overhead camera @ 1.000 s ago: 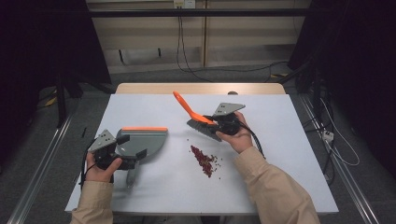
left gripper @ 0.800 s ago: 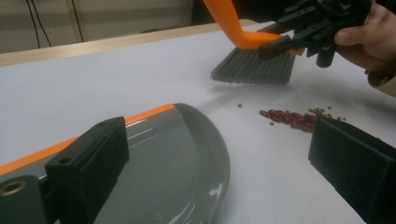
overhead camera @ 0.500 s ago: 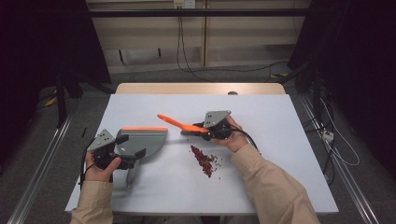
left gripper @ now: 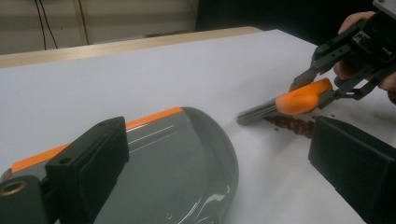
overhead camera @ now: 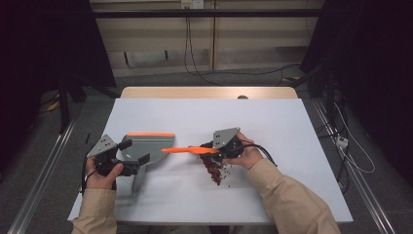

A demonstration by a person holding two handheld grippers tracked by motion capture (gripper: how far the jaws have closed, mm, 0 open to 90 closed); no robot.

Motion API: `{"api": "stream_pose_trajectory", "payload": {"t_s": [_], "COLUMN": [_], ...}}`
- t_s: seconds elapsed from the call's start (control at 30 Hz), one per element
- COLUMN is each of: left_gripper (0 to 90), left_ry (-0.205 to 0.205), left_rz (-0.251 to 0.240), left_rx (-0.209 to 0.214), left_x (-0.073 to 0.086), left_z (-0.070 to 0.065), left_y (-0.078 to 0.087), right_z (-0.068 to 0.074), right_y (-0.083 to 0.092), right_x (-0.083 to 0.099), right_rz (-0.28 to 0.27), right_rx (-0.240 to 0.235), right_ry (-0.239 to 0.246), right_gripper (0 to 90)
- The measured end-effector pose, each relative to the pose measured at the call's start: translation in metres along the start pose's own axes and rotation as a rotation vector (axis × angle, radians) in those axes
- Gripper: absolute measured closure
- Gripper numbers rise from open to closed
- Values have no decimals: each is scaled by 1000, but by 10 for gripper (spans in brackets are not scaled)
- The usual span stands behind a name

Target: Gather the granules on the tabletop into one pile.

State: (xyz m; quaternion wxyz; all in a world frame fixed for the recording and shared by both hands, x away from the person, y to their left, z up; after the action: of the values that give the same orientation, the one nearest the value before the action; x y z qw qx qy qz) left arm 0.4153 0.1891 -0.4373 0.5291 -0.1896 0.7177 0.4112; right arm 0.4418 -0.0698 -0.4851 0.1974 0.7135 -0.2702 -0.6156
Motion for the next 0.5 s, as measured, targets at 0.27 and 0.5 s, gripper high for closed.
{"api": "stream_pose_trajectory", "payload": {"t_s": [0.27, 0.5], "left_gripper": [50, 50], "left_ry": [-2, -11], "left_rz": [-3, -1], "left_rx": [0, 3], "left_x": [-1, -1], "left_z": [0, -1], "left_y": [1, 0], "right_z": [9, 11], "right_y": [9, 13], "right_x": [-1, -2], "right_rz": [-11, -21], "right_rx": [-12, -23], "right_ry": [-43, -100], "right_gripper": [692, 693]}}
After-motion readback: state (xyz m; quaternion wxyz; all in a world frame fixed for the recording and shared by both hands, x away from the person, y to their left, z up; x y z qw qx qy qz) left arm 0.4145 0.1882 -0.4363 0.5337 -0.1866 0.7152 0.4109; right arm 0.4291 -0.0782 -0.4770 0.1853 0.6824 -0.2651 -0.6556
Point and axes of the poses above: each handheld gripper's, and its own axes: y roughly backward along the jaws, x roughly out of its underside, z roughly to its left, the point moved 8 cm from there along -y, roughly forward along the jaws, and after that the axes turned 8 degrees about -x, right-handed, at the moved point
